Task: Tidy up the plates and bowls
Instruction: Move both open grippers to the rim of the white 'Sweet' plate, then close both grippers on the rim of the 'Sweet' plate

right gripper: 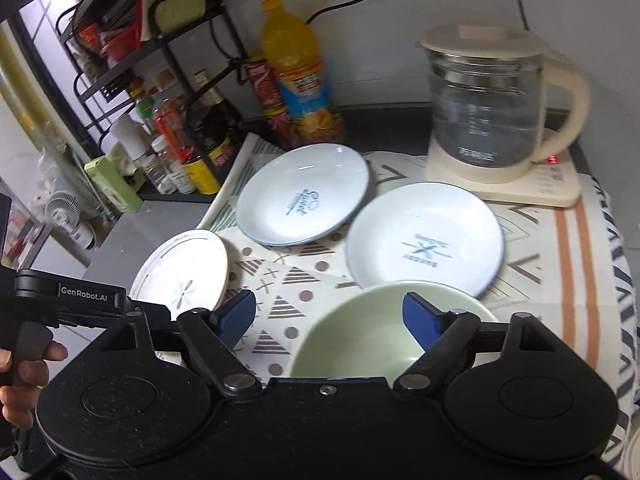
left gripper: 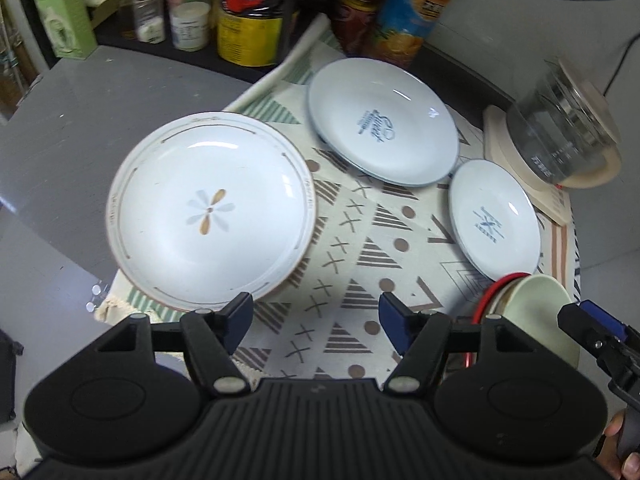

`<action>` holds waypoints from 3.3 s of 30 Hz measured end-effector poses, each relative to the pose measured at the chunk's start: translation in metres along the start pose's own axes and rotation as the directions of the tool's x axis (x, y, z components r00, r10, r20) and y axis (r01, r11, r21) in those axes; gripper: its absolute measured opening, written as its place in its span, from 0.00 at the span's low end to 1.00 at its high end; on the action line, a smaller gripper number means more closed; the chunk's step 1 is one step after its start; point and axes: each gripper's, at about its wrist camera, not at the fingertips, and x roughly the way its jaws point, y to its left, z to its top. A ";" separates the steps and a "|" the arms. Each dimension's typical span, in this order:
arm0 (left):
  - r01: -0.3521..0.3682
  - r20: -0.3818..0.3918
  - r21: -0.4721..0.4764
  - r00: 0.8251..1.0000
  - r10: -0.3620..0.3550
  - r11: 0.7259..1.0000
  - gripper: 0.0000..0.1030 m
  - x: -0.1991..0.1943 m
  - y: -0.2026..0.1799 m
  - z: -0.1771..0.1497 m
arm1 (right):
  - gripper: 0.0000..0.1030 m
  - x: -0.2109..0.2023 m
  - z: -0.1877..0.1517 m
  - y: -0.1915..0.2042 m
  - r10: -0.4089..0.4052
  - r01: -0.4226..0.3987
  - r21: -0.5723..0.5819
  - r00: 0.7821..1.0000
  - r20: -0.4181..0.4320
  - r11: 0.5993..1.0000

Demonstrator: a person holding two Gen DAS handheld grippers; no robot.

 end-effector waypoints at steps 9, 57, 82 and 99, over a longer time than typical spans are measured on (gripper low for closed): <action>0.018 -0.001 -0.033 1.000 -0.018 0.999 0.66 0.006 0.020 0.003 | 0.88 0.025 0.007 0.034 0.007 -0.010 -0.063 0.999 -0.047 0.998; 0.257 -0.023 0.216 0.966 -0.258 0.942 0.61 0.127 0.045 0.162 | 0.71 0.164 0.077 0.030 -0.292 0.290 0.320 0.956 -0.044 0.902; 0.256 -0.055 0.053 0.966 -0.253 0.965 0.25 0.183 0.039 0.175 | 0.37 0.254 0.107 -0.008 -0.300 0.332 0.235 0.940 -0.162 0.914; 0.297 -0.092 0.037 0.952 -0.293 0.954 0.12 0.197 0.033 0.183 | 0.19 0.245 0.100 -0.023 -0.249 0.281 0.283 0.958 -0.145 0.917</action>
